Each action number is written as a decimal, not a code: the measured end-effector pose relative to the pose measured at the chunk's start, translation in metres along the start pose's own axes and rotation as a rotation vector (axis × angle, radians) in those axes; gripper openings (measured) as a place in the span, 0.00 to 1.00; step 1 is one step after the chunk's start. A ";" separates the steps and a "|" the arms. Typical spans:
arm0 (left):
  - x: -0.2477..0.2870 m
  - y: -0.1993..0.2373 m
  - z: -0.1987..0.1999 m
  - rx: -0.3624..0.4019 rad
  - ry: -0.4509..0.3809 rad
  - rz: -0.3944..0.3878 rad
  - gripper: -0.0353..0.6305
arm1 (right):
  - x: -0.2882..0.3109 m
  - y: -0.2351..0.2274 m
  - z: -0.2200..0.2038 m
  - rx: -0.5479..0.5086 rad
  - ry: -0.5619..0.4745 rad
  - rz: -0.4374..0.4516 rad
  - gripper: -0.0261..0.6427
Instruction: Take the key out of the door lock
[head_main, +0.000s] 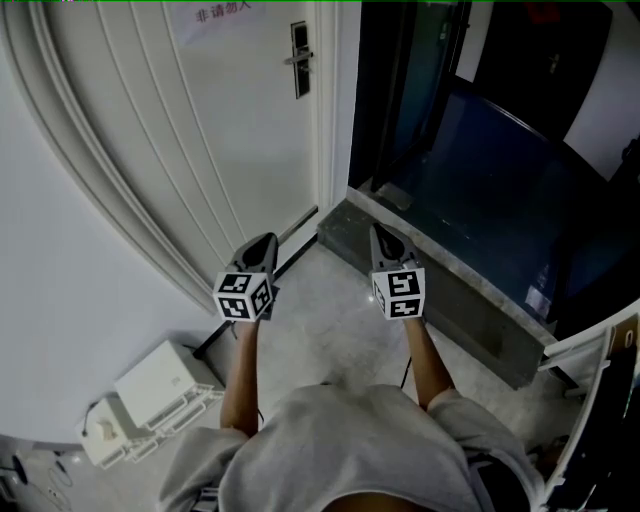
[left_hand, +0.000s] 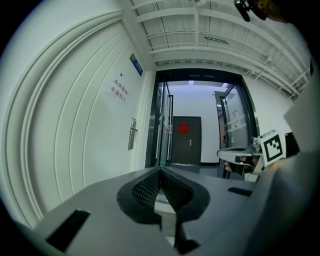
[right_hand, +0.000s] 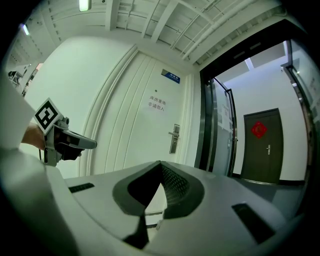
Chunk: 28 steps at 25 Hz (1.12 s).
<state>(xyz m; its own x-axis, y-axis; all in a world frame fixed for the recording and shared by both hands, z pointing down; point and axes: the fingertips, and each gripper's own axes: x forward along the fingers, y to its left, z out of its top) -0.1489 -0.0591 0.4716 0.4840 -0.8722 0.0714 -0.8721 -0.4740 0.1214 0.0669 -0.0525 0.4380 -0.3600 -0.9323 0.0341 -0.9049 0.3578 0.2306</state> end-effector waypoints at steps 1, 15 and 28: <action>0.003 0.004 0.000 0.000 0.001 -0.001 0.08 | 0.005 0.001 -0.002 0.001 0.004 0.000 0.07; 0.047 0.044 -0.029 -0.036 0.057 0.023 0.08 | 0.064 -0.001 -0.036 0.013 0.051 0.036 0.07; 0.178 0.085 -0.018 -0.008 0.058 0.026 0.08 | 0.183 -0.058 -0.068 0.030 0.059 0.066 0.07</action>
<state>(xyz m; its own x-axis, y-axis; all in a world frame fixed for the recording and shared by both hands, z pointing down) -0.1359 -0.2522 0.5120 0.4644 -0.8758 0.1318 -0.8841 -0.4499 0.1262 0.0695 -0.2471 0.4973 -0.4060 -0.9077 0.1057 -0.8863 0.4193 0.1968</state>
